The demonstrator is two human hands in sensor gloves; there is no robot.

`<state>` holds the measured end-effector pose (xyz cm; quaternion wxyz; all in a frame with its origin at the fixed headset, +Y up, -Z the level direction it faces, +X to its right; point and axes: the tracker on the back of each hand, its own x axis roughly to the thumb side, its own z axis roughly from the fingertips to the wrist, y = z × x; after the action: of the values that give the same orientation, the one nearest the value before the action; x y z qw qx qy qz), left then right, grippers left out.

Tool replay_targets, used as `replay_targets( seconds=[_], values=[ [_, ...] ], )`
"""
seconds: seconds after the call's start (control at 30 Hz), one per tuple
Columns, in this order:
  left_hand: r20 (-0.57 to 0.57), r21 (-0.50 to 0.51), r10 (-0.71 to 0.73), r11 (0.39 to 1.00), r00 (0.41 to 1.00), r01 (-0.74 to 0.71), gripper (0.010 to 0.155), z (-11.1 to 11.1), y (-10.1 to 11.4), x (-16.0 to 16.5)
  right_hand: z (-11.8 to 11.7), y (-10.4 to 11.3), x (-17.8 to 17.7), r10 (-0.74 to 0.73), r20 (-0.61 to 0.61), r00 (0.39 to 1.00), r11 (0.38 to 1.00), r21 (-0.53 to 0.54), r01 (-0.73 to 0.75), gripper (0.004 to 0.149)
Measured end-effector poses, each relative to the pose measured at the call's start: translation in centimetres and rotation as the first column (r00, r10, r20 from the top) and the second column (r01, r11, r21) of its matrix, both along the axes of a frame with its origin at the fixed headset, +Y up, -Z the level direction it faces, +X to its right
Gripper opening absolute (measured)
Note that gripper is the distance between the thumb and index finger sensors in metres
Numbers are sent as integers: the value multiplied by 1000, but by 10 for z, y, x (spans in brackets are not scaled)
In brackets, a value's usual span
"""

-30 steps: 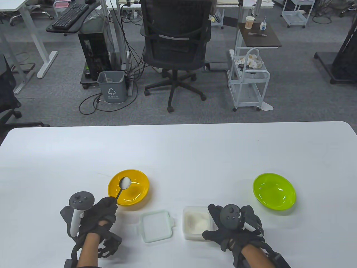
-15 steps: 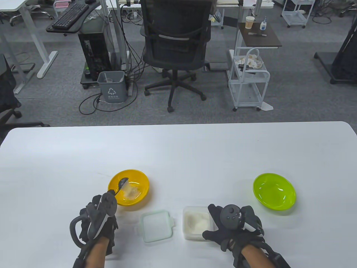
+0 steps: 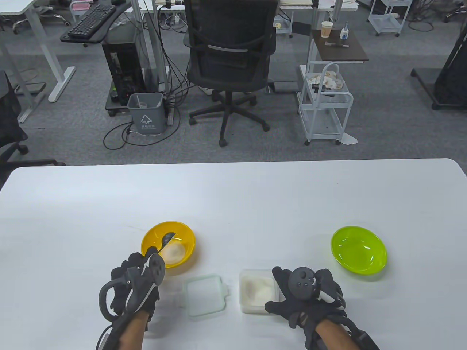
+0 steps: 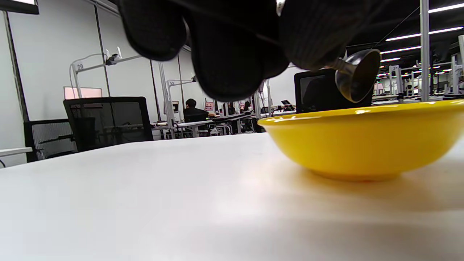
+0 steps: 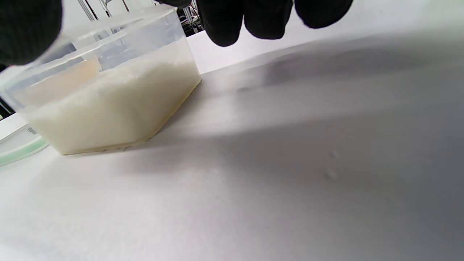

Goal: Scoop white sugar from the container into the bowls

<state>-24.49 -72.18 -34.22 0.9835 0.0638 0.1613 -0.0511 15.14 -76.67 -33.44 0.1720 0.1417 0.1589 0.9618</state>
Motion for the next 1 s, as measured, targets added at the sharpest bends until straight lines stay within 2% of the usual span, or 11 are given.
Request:
replay_targets(
  seconds=[0.23,0.4,0.5,0.77,0.9,1.0],
  values=[
    [158,-29,26,999,987,-22,54,6,17,37,-1,0,0,8,-4,1000,1000,1,-8,94],
    [328,-18,22,1000,944,-17,54,17,36,82,0,0,0,6,-4,1000,1000,1,-6,94],
    [431,-64,38,998,901,-11,53,24,40,107,0,-1,0,-2,0,1000,1000,-3,2,94],
    [558,-31,-30,998,829,57,51,45,19,138,0,-1,0,-2,2,1000,1000,-2,2,94],
    [598,67,-199,978,776,199,50,55,9,148,0,-1,0,4,1,1000,1000,3,-4,94],
    [615,95,-236,969,752,227,50,57,6,153,0,-1,0,3,2,1000,1000,2,-3,94]
  ],
)
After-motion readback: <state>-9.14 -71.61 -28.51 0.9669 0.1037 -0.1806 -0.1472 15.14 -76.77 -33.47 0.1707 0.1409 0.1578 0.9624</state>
